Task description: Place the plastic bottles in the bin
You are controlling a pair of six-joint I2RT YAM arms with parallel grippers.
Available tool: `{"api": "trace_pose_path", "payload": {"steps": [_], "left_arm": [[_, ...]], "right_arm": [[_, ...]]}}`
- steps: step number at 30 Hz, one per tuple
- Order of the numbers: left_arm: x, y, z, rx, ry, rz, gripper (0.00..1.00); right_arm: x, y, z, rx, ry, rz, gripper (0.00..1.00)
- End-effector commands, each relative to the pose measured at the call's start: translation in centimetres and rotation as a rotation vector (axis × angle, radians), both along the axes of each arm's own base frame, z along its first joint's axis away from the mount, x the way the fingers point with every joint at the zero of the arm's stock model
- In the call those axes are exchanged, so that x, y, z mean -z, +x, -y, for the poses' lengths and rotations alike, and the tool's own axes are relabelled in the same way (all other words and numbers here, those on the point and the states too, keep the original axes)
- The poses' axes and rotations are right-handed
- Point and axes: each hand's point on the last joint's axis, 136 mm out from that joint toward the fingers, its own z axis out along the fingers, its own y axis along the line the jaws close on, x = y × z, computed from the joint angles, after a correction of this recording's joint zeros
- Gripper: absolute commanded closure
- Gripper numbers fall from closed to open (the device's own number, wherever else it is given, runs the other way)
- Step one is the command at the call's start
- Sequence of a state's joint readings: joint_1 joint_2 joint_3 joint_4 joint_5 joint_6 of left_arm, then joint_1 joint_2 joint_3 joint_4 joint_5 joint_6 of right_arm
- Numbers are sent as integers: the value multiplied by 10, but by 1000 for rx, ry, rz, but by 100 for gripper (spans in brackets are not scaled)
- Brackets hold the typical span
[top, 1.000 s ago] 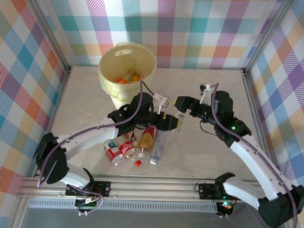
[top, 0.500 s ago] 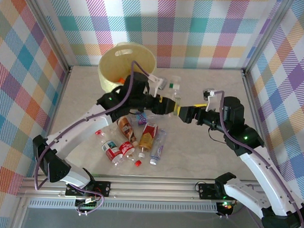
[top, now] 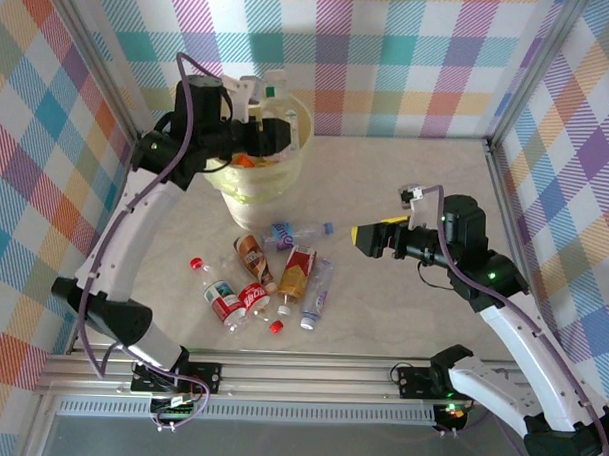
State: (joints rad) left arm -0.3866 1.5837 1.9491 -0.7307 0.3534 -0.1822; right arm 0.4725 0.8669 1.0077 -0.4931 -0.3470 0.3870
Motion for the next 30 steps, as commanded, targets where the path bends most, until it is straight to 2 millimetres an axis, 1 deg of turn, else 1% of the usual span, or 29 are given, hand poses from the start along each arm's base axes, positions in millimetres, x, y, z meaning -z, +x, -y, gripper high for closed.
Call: {"api": "trace_pose_path", "payload": {"steps": [1,2,5,10,13,16,19,22,24,26,28,30], "left_arm": [[18,27,-17,-41,71,-38,38],[20,33,-21,-56,89,-43,39],[35,55,-33,-103,143,-74,38],[67,85,-53,-166,200,-144,38],[85,94,-58,-177,213,-187,38],[96,97,-56,-170,214,-220,37],[104,96,-55,-165,217,-243,36],[104,96,-58,-177,226,-244,31],[100,95,-59,-182,225,-237,25],[94,93,-59,-187,219,-223,19],[84,90,-60,-189,206,-202,11],[74,87,-59,-186,192,-179,8]], "right_arm": [[3,-9,-3,-36,10,-15,0],[4,-10,-3,-36,11,-21,0],[12,-10,-1,-25,0,-51,0],[39,-2,13,80,-65,-134,0],[51,0,10,92,-53,-189,0],[61,3,9,105,-59,-231,0],[74,9,12,139,-78,-261,0],[88,16,13,185,-97,-321,0],[95,19,10,199,-80,-365,0],[104,24,9,229,-64,-409,0],[113,27,6,245,-52,-439,0],[124,30,4,255,-50,-464,1]]}}
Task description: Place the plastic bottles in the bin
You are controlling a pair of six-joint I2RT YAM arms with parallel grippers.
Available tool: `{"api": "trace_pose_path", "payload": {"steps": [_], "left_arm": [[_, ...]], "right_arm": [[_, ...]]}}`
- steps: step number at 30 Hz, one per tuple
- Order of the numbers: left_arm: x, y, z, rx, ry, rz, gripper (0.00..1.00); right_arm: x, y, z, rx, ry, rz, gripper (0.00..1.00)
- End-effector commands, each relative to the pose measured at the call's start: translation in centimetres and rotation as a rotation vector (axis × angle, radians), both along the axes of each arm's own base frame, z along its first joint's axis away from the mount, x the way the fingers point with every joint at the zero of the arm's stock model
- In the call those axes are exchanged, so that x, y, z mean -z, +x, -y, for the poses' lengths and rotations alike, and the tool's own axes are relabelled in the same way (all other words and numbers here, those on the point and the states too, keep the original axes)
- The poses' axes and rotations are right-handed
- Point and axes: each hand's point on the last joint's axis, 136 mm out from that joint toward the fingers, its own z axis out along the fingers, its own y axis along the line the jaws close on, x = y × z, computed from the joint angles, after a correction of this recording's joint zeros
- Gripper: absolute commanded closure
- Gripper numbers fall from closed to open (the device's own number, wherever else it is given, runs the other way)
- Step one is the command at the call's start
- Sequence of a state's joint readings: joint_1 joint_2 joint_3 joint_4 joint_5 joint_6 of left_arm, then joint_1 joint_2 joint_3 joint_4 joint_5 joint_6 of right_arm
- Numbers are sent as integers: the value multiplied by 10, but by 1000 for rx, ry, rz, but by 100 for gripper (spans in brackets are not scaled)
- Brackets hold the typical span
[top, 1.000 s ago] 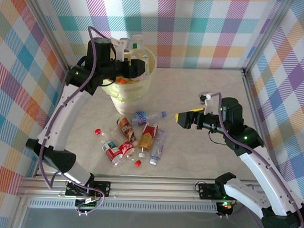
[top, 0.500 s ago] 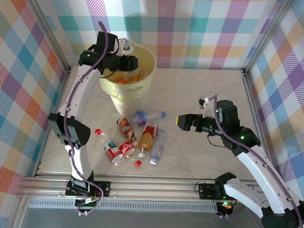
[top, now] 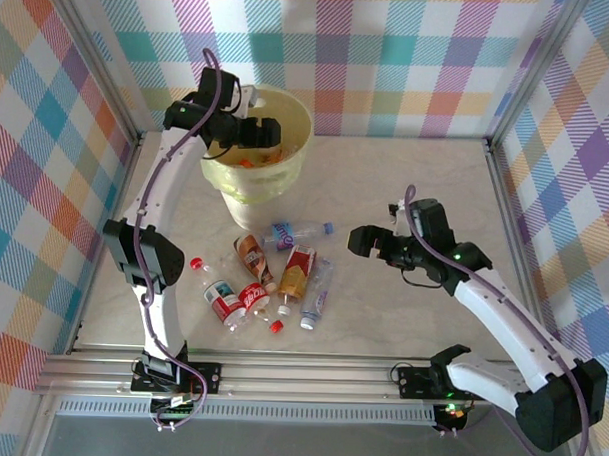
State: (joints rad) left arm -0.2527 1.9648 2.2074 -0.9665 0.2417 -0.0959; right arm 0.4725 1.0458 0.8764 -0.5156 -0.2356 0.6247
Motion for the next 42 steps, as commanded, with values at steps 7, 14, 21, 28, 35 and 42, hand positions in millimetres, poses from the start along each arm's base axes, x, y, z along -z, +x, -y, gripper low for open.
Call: {"api": "trace_pose_path", "payload": {"steps": [7,14,21,28,35,42], "left_arm": [[-91,-42,0,89,-67,220,0],[-115,-98,3,173,-112,299,0],[-74,-159,23,276,-238,173,0],[-27,-204,40,290,-251,120,0],[-6,-224,63,368,-271,91,0],[-3,-229,82,411,-270,110,0]], "right_arm": [[42,13,-15,54,7,-112,2],[74,20,-32,69,-2,-186,6],[101,16,-56,47,-9,-244,19],[128,3,-75,23,-28,-290,27],[144,-1,-85,19,-53,-309,28],[158,-1,-86,41,-82,-332,28]]}}
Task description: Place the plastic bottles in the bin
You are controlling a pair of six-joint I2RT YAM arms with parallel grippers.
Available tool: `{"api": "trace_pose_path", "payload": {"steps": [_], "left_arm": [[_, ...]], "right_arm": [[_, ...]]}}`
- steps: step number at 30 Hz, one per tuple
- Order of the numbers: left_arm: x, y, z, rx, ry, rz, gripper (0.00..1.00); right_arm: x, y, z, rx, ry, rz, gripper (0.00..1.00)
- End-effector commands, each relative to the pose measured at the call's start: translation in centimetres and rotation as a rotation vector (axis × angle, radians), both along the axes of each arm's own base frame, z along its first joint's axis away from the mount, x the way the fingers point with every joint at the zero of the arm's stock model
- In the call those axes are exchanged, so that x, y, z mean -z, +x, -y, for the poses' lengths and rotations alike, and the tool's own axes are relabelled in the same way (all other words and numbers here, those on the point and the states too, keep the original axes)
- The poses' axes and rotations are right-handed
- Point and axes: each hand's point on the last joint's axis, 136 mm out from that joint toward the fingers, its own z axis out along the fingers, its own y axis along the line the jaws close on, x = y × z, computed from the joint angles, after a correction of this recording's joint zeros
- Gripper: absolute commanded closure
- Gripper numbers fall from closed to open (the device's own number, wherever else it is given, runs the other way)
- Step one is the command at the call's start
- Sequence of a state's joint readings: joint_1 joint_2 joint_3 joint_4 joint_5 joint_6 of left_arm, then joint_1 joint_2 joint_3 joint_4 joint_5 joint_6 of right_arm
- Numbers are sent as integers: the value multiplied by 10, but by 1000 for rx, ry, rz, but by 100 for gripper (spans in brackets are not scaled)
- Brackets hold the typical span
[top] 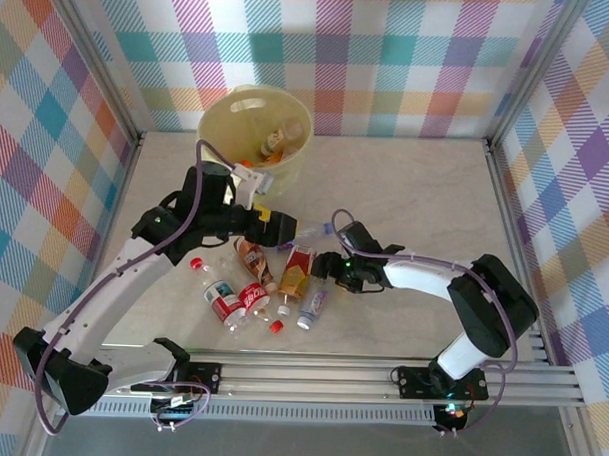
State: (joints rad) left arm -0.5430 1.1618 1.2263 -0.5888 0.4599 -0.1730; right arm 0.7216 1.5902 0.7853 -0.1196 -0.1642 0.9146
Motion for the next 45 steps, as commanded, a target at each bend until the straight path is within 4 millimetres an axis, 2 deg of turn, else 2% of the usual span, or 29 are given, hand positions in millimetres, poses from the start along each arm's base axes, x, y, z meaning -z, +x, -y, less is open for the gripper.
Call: {"api": "trace_pose_path", "payload": {"steps": [1,5,9,13,17,23,28,31,37,45], "left_arm": [[-2,1,9,9,-27,21,0],[2,-3,17,30,-27,18,0],[6,-11,24,58,-33,12,0],[13,-17,32,92,-19,-11,0],[19,-22,41,111,-31,-34,0],[28,-27,61,133,-66,-73,0],[40,-25,77,122,-105,-118,2],[40,-21,90,133,-148,-119,4],[37,-24,114,175,-243,-98,6],[42,-34,140,227,-269,-100,10]], "right_arm": [[4,4,-1,34,-13,2,28],[7,8,1,59,-32,2,29],[4,14,6,83,-62,25,36],[-4,19,14,91,-100,68,42],[-20,27,27,91,-136,137,45],[-64,41,61,107,-164,258,47],[-123,46,78,64,-151,400,47],[-156,45,83,41,-116,460,47],[-208,39,74,24,75,495,47],[-233,39,64,26,185,510,47]]}}
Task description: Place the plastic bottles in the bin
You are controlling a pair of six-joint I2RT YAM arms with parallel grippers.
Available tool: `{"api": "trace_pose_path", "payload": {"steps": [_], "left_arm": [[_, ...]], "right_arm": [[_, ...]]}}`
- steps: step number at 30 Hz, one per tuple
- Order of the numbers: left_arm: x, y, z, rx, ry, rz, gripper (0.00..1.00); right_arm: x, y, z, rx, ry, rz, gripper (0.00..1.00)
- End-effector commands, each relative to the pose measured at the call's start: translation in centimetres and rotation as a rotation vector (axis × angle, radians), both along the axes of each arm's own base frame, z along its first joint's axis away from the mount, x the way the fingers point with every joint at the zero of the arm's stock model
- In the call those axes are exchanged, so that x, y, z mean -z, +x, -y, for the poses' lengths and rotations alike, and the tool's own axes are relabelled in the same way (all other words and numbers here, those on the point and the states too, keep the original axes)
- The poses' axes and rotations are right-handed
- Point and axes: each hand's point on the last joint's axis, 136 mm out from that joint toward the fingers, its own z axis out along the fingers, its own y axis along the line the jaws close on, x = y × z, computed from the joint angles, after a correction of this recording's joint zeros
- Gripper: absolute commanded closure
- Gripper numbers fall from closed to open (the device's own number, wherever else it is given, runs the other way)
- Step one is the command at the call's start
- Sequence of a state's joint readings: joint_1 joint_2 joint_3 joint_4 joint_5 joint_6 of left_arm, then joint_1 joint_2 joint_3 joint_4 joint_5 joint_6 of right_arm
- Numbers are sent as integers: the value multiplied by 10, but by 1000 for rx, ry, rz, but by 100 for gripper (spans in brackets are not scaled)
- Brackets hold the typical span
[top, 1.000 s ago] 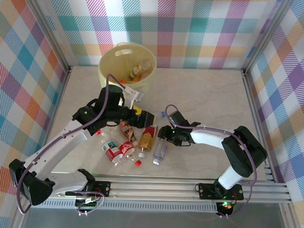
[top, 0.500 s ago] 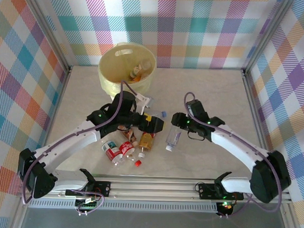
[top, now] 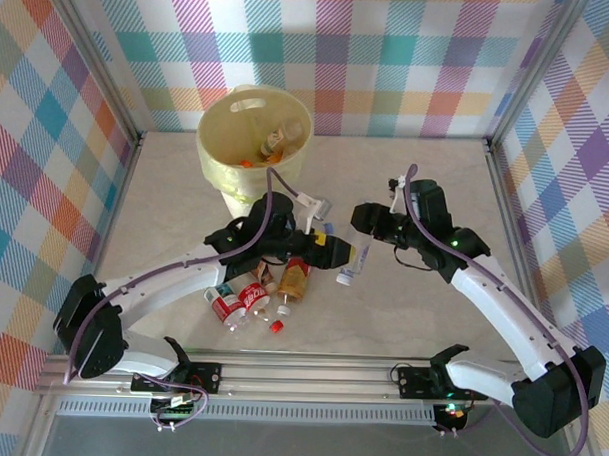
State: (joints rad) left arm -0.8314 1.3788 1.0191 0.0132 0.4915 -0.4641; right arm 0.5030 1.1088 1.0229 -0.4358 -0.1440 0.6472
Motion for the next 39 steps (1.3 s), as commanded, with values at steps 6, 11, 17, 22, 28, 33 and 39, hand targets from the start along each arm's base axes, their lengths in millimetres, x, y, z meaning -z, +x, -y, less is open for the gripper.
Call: {"api": "trace_pose_path", "payload": {"steps": [6,11,17,22,28,33,39], "left_arm": [[-7,-13,30,68,-59,5,17],[-5,-18,38,88,-48,-5,25],[-11,-19,39,70,-54,9,43],[-20,-20,35,60,-62,30,48],[-23,-16,21,11,7,69,49],[-25,-10,1,-46,100,106,49],[-37,2,-24,-93,201,133,49]], "right_arm": [[-26,-2,-7,-26,98,32,47],[-27,-1,3,23,86,41,47],[-24,-3,16,84,67,50,46],[-21,-5,19,95,62,49,40],[-30,-12,23,67,49,98,20],[-52,-31,31,-10,8,226,11],[-79,-66,34,-142,-18,378,0]]}}
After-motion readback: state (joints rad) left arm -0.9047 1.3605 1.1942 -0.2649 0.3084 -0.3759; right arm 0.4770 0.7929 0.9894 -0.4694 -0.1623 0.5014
